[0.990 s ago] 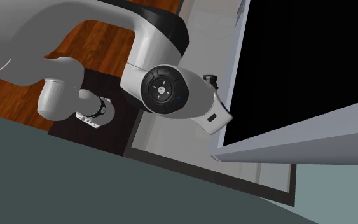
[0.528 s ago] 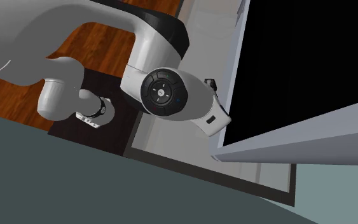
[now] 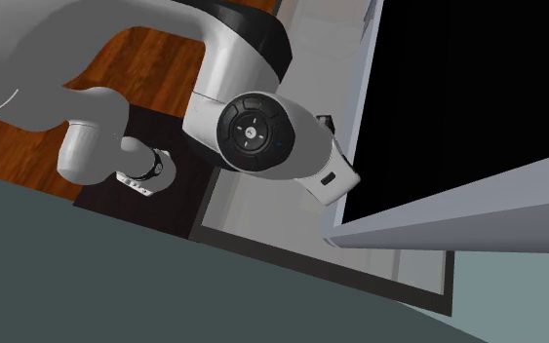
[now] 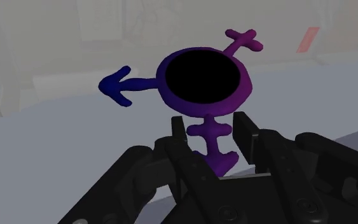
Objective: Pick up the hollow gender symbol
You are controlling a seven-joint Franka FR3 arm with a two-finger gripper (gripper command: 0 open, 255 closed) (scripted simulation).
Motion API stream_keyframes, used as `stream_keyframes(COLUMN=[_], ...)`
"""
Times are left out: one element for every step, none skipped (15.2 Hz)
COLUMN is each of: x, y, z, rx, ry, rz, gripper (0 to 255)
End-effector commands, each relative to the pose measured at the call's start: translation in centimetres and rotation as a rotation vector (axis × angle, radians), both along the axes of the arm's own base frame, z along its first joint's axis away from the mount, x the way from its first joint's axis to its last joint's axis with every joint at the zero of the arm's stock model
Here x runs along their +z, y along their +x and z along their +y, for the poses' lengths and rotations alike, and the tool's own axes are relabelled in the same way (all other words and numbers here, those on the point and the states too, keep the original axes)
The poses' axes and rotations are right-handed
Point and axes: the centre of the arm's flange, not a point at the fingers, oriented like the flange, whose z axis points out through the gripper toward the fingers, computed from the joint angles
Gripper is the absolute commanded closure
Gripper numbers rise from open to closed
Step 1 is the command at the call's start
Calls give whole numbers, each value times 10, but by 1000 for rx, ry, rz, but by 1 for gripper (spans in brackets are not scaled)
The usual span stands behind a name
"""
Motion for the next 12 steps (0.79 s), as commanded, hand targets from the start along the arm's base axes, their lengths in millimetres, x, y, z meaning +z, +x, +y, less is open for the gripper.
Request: stream_keyframes(x=[14,19,25,30,35,41,46,51,56,62,62,62], y=[1,1,1,1,1,1,1,1,1,1,1,1], z=[0,0,0,0,0,0,0,0,0,0,0,0], rx=[-1,-1,-1,-1,-1,-1,-1,-1,-1,-1,-1,-1], ry=[0,0,0,0,0,0,0,0,0,0,0,0], rz=[-10,-10,-10,-10,-10,-10,-10,-10,-10,-10,-10,-10], gripper=[255,255,255,255,255,255,255,255,255,255,255,255])
